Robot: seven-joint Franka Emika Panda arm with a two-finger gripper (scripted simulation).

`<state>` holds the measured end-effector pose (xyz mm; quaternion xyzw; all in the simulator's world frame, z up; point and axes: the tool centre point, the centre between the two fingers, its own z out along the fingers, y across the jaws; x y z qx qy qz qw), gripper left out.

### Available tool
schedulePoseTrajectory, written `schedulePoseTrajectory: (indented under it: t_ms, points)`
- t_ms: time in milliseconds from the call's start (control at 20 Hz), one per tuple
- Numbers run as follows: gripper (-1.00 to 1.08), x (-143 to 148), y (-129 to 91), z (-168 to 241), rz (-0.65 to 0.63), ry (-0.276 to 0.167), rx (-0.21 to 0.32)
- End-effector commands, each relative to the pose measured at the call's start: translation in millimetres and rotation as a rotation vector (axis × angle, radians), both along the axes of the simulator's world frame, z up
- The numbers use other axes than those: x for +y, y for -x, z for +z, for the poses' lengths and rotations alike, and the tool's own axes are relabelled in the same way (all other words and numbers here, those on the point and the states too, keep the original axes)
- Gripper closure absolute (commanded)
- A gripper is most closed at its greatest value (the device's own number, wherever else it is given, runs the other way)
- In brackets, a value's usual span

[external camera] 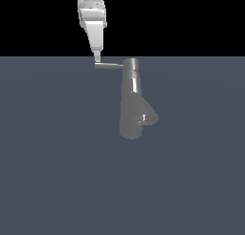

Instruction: Turn on the faucet by rotating a designated handle.

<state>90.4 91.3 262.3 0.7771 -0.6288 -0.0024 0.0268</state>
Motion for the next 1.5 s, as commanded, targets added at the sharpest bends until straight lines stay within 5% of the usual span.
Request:
schedulePoseTrajectory:
  t_ms: [0, 1200, 1450]
  points:
    - [1.08, -1, 0, 0, -0.005, 0.000, 0.001]
    - [1.08, -12, -6, -27, -0.144, -0.002, 0.018]
    - [1.08, -13, 7, -21, -0.144, -0.002, 0.018]
